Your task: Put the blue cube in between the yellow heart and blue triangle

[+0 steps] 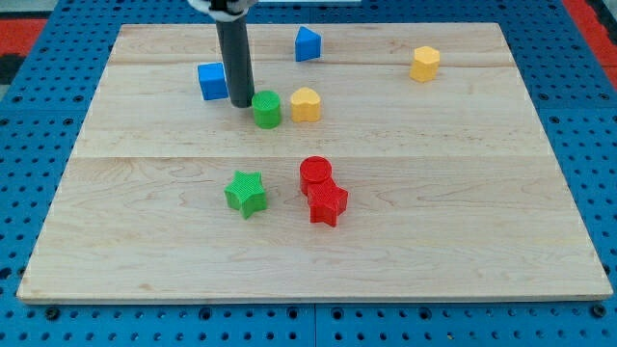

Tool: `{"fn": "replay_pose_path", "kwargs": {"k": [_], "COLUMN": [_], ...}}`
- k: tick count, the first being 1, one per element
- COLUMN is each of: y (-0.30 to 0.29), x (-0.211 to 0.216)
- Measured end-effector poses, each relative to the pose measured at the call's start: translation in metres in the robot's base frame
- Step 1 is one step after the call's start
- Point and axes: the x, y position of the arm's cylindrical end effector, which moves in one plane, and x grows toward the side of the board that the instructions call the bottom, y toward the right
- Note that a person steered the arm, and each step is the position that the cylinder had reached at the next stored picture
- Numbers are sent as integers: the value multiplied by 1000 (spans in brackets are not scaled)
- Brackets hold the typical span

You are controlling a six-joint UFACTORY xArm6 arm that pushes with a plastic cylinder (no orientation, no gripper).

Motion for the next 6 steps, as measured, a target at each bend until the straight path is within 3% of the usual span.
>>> {"fn": "replay_pose_path", "kwargs": {"k": [1, 2, 5, 6], "y": [2, 28, 56, 56], "x": [-63, -40, 111, 103]}}
